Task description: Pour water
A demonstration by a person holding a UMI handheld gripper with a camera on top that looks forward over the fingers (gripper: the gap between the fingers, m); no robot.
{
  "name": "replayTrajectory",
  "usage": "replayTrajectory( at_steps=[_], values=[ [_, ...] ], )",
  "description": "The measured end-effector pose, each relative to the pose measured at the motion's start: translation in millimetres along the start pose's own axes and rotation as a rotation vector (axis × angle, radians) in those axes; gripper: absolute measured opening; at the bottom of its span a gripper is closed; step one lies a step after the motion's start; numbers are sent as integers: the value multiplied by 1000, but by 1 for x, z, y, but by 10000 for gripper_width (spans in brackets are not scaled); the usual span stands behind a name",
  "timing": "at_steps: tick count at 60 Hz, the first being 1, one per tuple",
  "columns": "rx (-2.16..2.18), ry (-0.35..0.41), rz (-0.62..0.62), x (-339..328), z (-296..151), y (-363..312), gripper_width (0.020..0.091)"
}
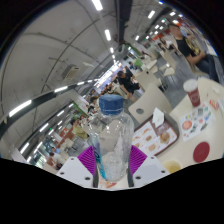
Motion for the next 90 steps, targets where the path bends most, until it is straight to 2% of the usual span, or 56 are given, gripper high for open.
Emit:
replayTrajectory(
  at_steps=[8, 17, 22, 33, 49, 53, 65, 69, 71, 73, 74, 76, 80, 90],
  values=[
    [-392, 89, 57, -26, -69, 11, 389],
    [-659, 110, 180, -48, -105, 73, 389],
    [-706, 84, 241, -53, -103, 125, 387],
    [-719, -24, 314, -49, -61, 221, 386],
    [-701, -121, 346, -55, -11, 285, 399],
    [-725, -85, 331, -58, -10, 283, 395],
    [-712, -94, 341, -53, -8, 284, 524],
    [-710, -132, 377, -60, -4, 286, 571],
    [-706, -161, 400, -64, -2, 288, 677],
    [-701, -184, 410, -69, 2, 286, 845],
    [-697, -191, 413, -71, 2, 284, 867],
    [-689, -199, 423, -74, 2, 284, 816],
    [-680, -201, 460, -96, 1, 268, 863],
    [-657, -273, 535, -149, 15, 224, 851]
  ],
)
Point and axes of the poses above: the point between the fingertips, and its own axes, seen from behind it with the camera up: y to the right, z down, x forward, the way the camera looks, the point moved 2 cm from there along -x, backward, against the way the camera looks, and after that the axes turned 2 degrees about -z, right-handed, at the moved point
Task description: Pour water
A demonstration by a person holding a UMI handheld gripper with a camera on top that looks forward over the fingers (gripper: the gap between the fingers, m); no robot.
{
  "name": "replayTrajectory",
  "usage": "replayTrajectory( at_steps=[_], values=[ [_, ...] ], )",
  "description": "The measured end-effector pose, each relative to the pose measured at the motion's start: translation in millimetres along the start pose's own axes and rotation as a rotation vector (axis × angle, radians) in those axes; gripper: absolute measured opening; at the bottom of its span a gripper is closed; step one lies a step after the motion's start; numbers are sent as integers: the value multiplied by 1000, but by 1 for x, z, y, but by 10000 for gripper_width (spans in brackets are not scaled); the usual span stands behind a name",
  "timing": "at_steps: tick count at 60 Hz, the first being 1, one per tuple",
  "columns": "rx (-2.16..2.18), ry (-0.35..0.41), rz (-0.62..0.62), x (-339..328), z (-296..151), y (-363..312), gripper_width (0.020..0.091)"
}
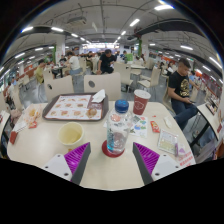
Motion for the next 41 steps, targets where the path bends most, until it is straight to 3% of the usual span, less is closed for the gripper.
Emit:
replayTrajectory(
  at_steps=[18, 41],
  values=[
    [9, -40, 15, -99, 13, -50, 849],
    [1, -9, -2, -121, 13, -67, 847]
  ],
)
Point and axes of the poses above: the point between the fingertips, and its own axes, seen from behind it with the camera up: y to the right, z down, x forward, the way the camera looks, the point moved 2 cm from there along -x, backward, against the way the camera looks, and after that the axes turned 2 degrees about -z, right-handed, at the moved point
